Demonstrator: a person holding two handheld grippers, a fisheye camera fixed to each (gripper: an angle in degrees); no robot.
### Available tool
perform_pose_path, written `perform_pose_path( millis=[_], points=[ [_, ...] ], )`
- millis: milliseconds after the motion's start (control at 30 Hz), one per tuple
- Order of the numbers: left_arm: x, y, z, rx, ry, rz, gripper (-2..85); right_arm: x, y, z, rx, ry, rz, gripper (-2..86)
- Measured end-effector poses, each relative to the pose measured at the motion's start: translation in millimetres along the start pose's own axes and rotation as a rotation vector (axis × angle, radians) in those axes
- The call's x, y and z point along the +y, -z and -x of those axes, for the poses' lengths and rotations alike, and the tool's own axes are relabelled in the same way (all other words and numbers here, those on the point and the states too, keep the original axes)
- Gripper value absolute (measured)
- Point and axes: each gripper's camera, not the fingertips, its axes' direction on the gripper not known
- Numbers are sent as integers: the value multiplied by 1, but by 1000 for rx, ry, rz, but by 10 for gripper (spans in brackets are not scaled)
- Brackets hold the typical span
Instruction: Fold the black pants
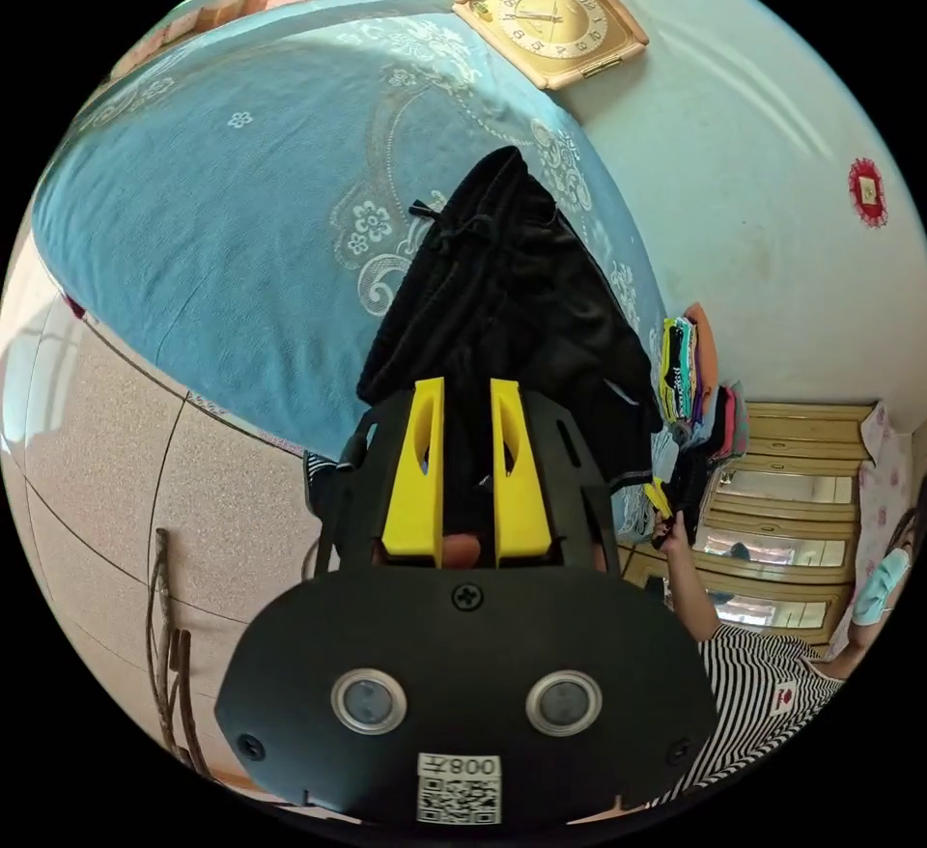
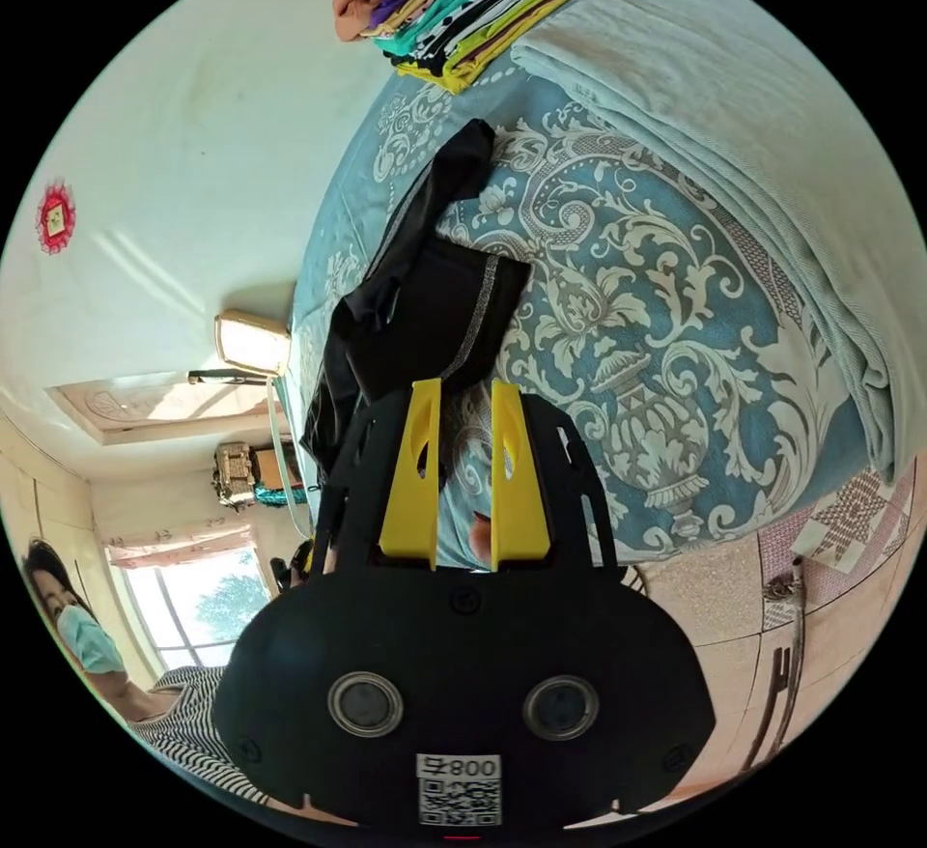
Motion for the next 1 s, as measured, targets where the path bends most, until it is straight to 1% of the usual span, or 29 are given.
perform_pose_path(
  millis=[67,200,367,433,500,667,733,767,833,933,1000],
  points=[
    [14,0,12,-33,51,1,86,-6,9,3,15,-36,-47,89],
    [27,-17,23,0,95,35,92,-16,27,15,136,-94,-116,91],
    [28,-32,31,-38,139,58,84,-26,28,44,306,-48,-74,90],
    [33,-30,40,15,136,57,79,-27,29,58,422,-36,-68,83],
    [37,-29,45,37,143,52,78,-28,31,68,462,-3,-52,82],
    [49,-27,52,33,160,24,73,-27,36,80,436,14,-32,71],
    [55,-29,55,129,150,7,59,-25,39,85,468,20,-29,67],
    [57,-30,56,144,154,2,53,-25,40,85,473,23,-26,65],
    [60,-35,57,105,156,8,45,-23,43,89,495,40,-11,60],
    [65,-37,62,136,173,-3,30,-22,45,93,543,60,14,48],
    [68,-35,64,130,174,-4,24,-22,47,94,530,72,36,33]
  ],
)
